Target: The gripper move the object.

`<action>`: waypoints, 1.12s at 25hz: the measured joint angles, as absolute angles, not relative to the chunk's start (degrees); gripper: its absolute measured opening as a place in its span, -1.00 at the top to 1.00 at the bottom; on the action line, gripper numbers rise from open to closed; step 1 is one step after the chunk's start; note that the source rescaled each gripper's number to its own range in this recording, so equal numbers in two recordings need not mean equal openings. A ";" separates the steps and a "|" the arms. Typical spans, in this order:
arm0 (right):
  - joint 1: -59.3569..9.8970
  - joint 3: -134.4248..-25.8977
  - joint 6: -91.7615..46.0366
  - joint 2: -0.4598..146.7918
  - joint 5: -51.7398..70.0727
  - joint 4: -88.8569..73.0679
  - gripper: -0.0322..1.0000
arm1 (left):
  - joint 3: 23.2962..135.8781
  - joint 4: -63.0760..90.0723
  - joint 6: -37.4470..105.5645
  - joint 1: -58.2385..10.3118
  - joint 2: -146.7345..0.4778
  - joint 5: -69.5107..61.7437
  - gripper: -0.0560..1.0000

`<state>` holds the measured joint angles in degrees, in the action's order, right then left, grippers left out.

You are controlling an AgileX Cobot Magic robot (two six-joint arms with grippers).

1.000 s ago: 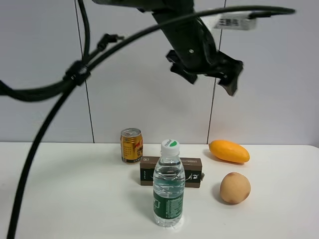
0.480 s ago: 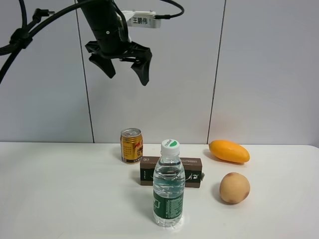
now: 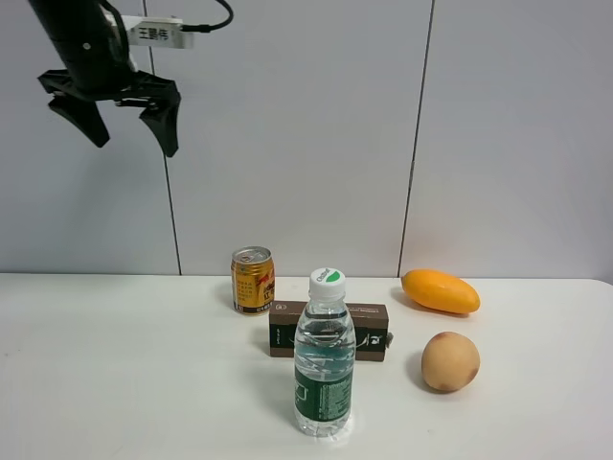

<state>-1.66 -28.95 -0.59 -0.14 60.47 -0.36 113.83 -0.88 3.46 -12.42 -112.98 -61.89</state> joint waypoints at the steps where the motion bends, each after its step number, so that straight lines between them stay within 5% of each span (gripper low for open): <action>1: -1.66 -28.95 -0.59 -0.14 60.47 -0.36 -1.00 | 111.62 -0.88 3.46 -11.35 -111.55 -61.30 -0.99; 17: -1.66 -28.95 -0.59 -0.14 60.47 -0.36 -1.00 | 62.44 -0.88 3.46 12.56 -67.81 -46.66 -0.99; 28: -1.66 -28.95 -0.52 -0.14 60.47 -0.36 -1.00 | 39.34 2.52 3.46 16.63 -33.63 -48.34 -0.99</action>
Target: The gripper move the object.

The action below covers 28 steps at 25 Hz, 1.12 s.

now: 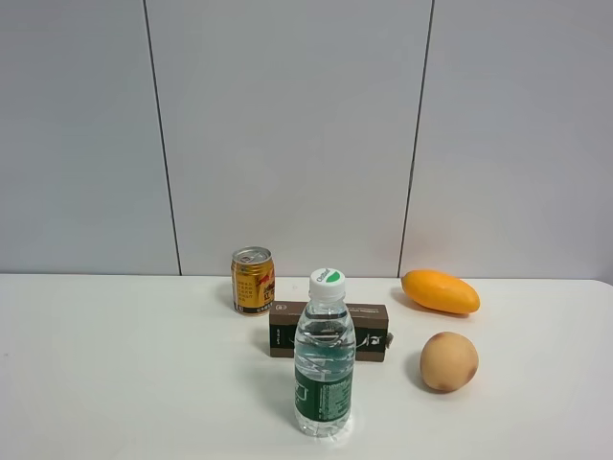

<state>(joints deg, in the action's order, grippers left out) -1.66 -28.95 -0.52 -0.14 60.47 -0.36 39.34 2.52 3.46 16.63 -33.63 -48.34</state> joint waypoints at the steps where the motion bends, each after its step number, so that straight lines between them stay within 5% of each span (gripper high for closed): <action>1: -1.66 -28.95 -0.52 -0.14 60.47 -0.36 -1.00 | 37.95 3.09 3.46 16.63 -31.16 -49.20 -0.99; 9: -1.66 -28.95 -0.46 -0.14 60.47 -0.36 -1.00 | 33.64 4.46 3.46 16.63 -19.49 -57.11 -0.99; 28: -1.66 -28.95 -0.35 -0.14 60.47 -0.36 -1.00 | 29.21 4.69 3.46 16.10 -17.01 -60.07 -0.99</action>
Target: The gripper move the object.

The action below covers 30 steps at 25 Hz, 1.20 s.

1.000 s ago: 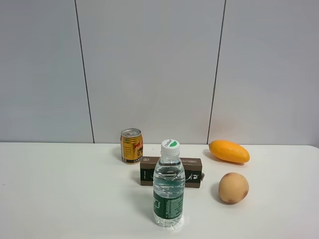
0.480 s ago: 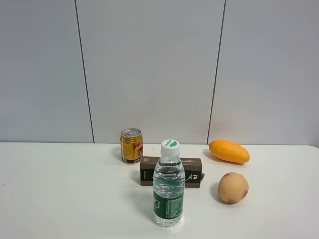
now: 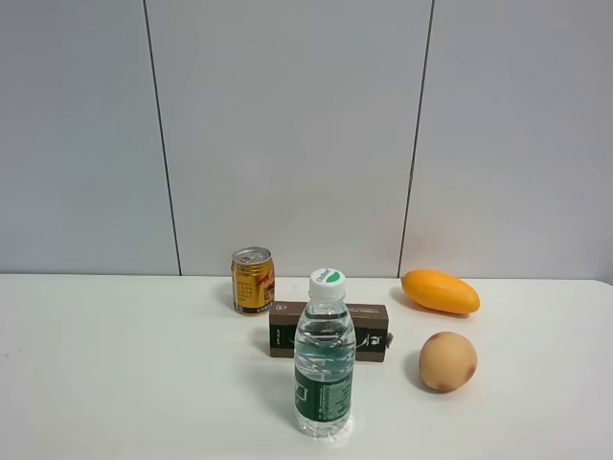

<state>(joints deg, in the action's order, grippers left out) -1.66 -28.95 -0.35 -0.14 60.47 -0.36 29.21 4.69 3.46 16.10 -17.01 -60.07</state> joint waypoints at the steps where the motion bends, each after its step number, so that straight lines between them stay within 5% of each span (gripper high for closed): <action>1: -1.66 -28.95 -0.35 -0.14 60.47 -0.36 -1.00 | 29.21 4.69 3.46 16.10 -16.39 -60.07 -0.99; 30: -1.66 -28.95 0.00 -0.14 60.47 -0.36 -1.00 | 29.21 4.74 3.46 16.10 -0.57 -60.18 -1.00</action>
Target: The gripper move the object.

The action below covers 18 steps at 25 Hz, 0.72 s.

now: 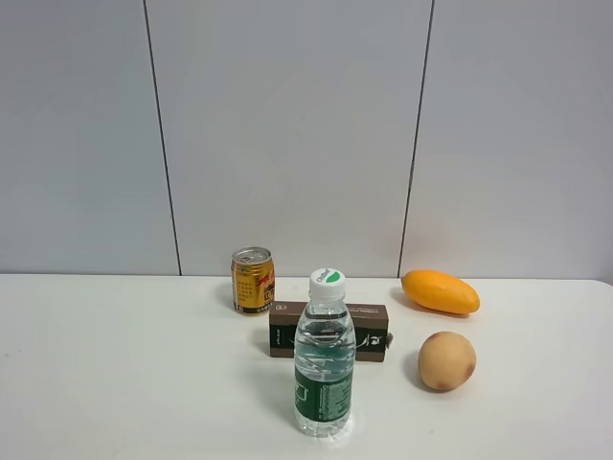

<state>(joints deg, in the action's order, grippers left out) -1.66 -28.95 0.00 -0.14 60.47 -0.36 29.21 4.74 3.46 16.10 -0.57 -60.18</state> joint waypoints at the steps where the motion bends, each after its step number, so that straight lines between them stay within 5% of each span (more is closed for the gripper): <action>1: -1.66 -28.95 0.00 -0.14 60.47 -0.36 -1.00 | 29.20 4.74 3.46 16.10 -0.09 -60.21 -1.00; 18: -1.66 -28.95 0.00 -0.14 60.47 -0.36 -1.00 | 29.15 4.74 3.58 16.10 0.35 -60.21 -1.00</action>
<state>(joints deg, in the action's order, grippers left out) -1.66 -28.95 0.00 -0.14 60.47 -0.36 29.15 4.74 3.58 16.10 0.35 -60.21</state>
